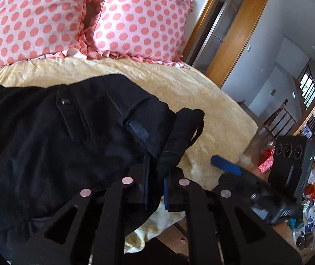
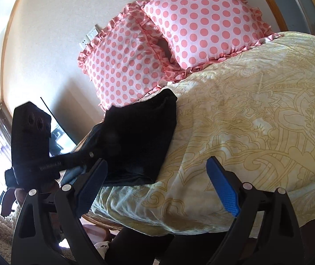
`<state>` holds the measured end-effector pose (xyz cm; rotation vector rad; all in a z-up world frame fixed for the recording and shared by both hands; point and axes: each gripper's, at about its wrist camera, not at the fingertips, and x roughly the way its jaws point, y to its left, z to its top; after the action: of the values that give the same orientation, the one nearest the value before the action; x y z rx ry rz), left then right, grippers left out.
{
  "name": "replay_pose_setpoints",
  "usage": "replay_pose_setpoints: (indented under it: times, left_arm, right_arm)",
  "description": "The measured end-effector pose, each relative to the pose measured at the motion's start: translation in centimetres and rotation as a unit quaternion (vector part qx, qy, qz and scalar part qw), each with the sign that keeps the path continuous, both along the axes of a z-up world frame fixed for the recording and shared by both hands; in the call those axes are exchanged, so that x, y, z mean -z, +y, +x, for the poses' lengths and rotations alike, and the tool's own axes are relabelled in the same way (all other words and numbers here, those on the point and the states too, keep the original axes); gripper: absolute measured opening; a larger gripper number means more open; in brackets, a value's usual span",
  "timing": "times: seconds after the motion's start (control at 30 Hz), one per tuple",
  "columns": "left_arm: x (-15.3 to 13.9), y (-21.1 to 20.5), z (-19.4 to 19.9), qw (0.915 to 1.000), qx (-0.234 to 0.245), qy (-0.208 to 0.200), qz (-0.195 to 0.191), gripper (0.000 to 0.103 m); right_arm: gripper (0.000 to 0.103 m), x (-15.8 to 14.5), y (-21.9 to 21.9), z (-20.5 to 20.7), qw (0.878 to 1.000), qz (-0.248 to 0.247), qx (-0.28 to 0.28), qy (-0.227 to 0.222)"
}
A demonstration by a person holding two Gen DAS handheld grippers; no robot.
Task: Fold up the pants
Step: 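Lift the black trousers with the left gripper and fold them over, then open the left gripper and release the folded trousers on the bed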
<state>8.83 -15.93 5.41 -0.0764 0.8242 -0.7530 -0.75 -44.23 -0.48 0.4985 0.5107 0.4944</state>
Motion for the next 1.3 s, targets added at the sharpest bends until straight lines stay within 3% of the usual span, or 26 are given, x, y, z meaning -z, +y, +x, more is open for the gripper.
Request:
replay_pose_setpoints:
  times: [0.13,0.17,0.2,0.27,0.37,0.47,0.53,0.63,0.7,0.77,0.8,0.87,0.97,1.03,1.17,1.27,1.3]
  left_arm:
    - [0.1,0.5,-0.7,0.9998,0.000,-0.021,0.002,0.015]
    - [-0.2,0.5,-1.0,0.9996,0.006,-0.026,0.006,0.023]
    - [-0.5,0.7,-1.5,0.9993,0.030,-0.024,-0.002,0.055]
    - [-1.6,1.6,-2.8,0.9959,0.082,-0.016,-0.035,0.096]
    - [-3.2,4.4,-4.2,0.9945,0.082,-0.033,-0.055,0.098]
    - [-4.2,9.5,-3.1,0.9956,-0.035,-0.069,-0.053,0.099]
    - [-4.3,12.3,-1.5,0.9860,-0.139,-0.090,-0.010,0.100]
    - [-3.4,15.0,1.1,0.9777,-0.202,-0.058,-0.001,0.100]
    - [-1.8,16.0,2.7,0.9763,-0.216,-0.008,0.001,0.100]
    - [0.4,17.1,3.7,0.9748,-0.218,0.044,-0.012,0.100]
    - [1.1,17.6,3.7,0.9753,-0.214,0.051,-0.021,0.099]
    - [1.3,17.6,3.1,0.9779,-0.205,0.037,-0.016,0.099]
    - [0.7,17.0,2.5,0.9781,-0.208,0.015,0.003,0.099]
    - [-0.6,16.1,1.6,0.9768,-0.211,-0.026,0.022,0.100]
    - [-1.5,14.1,-0.4,0.9629,-0.226,-0.113,0.094,0.101]
    - [0.6,13.3,-0.4,0.9646,-0.218,-0.089,0.119,0.101]
    - [1.7,13.2,0.2,0.9661,-0.215,-0.068,0.127,0.101]
  right_arm:
    - [0.093,-1.2,-0.7,-0.4,1.000,0.000,0.021,-0.017]
    - [0.093,-1.6,-0.9,-0.5,0.999,-0.002,0.026,-0.024]
    - [0.092,-2.1,-0.9,-0.5,0.999,-0.004,0.031,-0.032]
    - [0.089,-3.4,-0.7,-0.5,0.998,-0.017,0.034,-0.052]
    - [0.084,-5.3,0.4,-0.4,0.995,-0.032,0.024,-0.087]
    - [0.083,-6.4,2.9,0.8,0.994,-0.033,-0.019,-0.103]
    - [0.083,-6.5,5.5,2.6,0.994,-0.050,-0.050,-0.089]
    - [0.083,-5.9,9.6,5.1,0.991,-0.073,-0.092,-0.063]
    - [0.083,-5.0,11.3,6.0,0.990,-0.090,-0.099,-0.040]
    - [0.083,-3.1,11.9,7.2,0.989,-0.120,-0.083,0.018]
    - [0.082,-1.9,11.7,7.5,0.988,-0.123,-0.080,0.043]
    - [0.082,-1.0,10.9,6.8,0.990,-0.110,-0.082,0.024]
    - [0.082,-2.0,11.5,6.3,0.987,-0.140,-0.074,0.024]
    - [0.082,-3.3,11.5,5.6,0.989,-0.135,-0.062,0.000]
    - [0.088,-4.4,12.9,4.1,0.982,-0.177,-0.042,-0.046]
    - [0.089,-1.4,15.0,4.8,0.965,-0.258,-0.039,-0.009]
    - [0.089,-0.7,15.5,4.4,0.959,-0.279,-0.031,-0.028]
